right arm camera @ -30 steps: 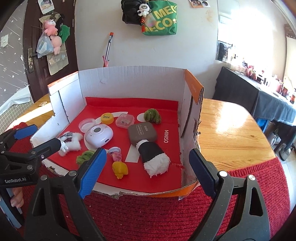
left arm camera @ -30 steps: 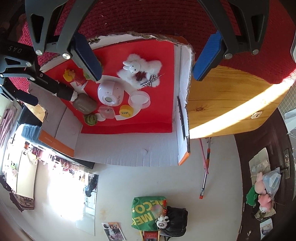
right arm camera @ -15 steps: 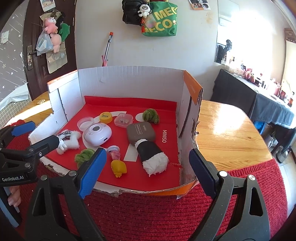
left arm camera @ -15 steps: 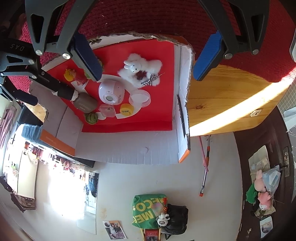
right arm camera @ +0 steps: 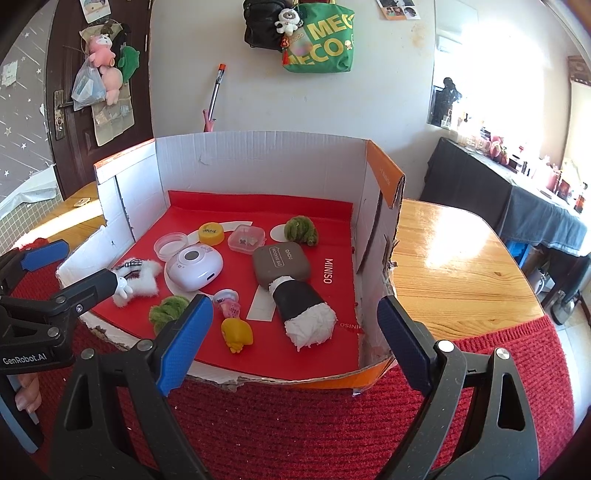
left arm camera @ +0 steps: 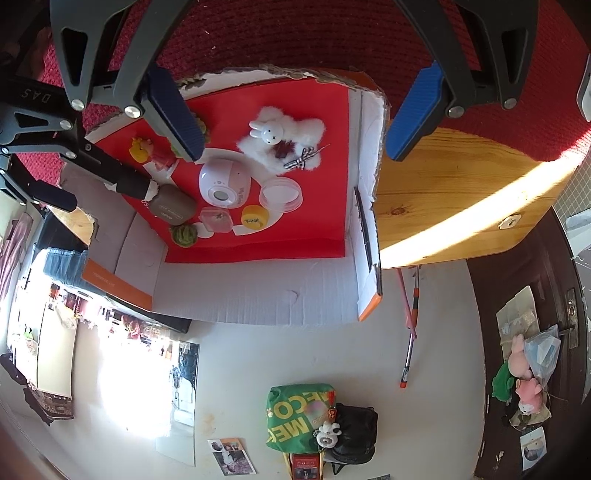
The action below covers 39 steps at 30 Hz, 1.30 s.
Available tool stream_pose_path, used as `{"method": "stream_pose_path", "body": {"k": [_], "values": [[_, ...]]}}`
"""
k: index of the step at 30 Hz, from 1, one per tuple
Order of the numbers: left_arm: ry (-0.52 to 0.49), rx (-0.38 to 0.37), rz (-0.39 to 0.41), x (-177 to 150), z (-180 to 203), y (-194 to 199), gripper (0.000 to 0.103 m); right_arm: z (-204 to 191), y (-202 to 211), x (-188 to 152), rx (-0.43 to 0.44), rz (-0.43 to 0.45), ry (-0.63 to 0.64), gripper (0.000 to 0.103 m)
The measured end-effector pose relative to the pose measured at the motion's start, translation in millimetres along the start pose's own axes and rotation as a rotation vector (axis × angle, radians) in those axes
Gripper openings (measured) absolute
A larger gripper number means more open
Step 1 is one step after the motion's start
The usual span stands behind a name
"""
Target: Organize objects
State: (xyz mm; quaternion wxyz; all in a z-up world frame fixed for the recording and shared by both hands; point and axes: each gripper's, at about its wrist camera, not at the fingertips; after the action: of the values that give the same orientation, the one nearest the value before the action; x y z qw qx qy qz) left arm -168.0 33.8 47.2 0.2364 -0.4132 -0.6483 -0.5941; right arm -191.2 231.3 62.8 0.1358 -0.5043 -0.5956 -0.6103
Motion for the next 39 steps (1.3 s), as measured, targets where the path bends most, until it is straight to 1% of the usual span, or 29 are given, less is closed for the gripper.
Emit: {"method": "stream_pose_path", "body": {"k": [39], "values": [[-0.010,0.007,0.010,0.2,3.9,2.7,0.101,0.9,1.8,1.0,-0.003,0.001,-0.006,0.091]]}}
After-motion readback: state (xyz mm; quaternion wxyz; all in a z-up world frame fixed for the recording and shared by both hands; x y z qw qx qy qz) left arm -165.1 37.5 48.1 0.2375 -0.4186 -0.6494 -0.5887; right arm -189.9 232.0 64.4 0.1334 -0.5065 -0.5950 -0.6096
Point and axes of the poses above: each gripper's, at about its wrist camera, not at the fingertips, and y roughly against the way its jaws point, z to its right, x to its top, and after that the axes turned 15 degrees about -y, right-handed
